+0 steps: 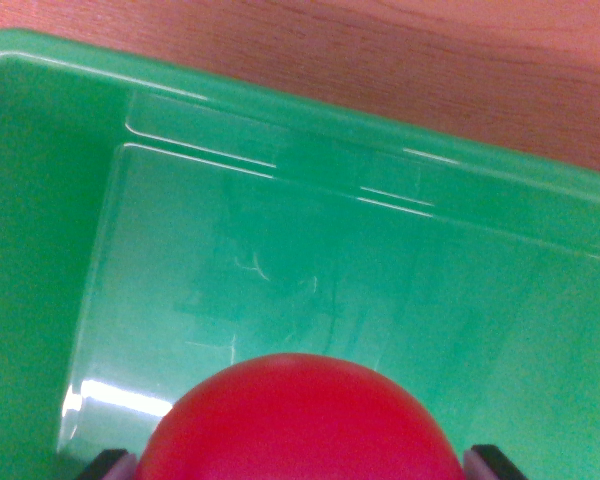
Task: Pick fruit
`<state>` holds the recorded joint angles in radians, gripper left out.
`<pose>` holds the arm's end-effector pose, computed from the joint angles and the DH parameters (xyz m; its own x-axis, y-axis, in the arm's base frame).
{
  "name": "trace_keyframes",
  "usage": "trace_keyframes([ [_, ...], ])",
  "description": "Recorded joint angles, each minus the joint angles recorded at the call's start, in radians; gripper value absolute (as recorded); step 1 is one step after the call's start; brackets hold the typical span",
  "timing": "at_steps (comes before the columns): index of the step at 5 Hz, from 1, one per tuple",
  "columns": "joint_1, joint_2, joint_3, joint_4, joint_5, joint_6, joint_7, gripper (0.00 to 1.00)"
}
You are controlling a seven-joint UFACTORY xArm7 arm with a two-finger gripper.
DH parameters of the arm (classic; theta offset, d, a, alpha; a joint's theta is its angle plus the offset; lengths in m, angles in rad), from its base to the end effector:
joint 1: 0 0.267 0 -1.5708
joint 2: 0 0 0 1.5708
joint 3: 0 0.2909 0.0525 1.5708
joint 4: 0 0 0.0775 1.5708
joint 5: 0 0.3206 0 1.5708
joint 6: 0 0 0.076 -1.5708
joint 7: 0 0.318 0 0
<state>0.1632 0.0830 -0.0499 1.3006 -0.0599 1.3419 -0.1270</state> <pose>0.4394 0.0321 0.1900 0.9595 0.2496 -0.1310 0.2572 -0.9654 0.0441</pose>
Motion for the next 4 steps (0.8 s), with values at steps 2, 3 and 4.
trace_keyframes([
  [2, 0.0003, -0.014, 0.000, 0.032, 0.0003, 0.045, -0.002, 1.00],
  [3, 0.0005, -0.027, 0.001, 0.063, 0.0006, 0.090, -0.004, 1.00],
  [4, 0.0005, -0.027, 0.001, 0.063, 0.0006, 0.090, -0.004, 1.00],
])
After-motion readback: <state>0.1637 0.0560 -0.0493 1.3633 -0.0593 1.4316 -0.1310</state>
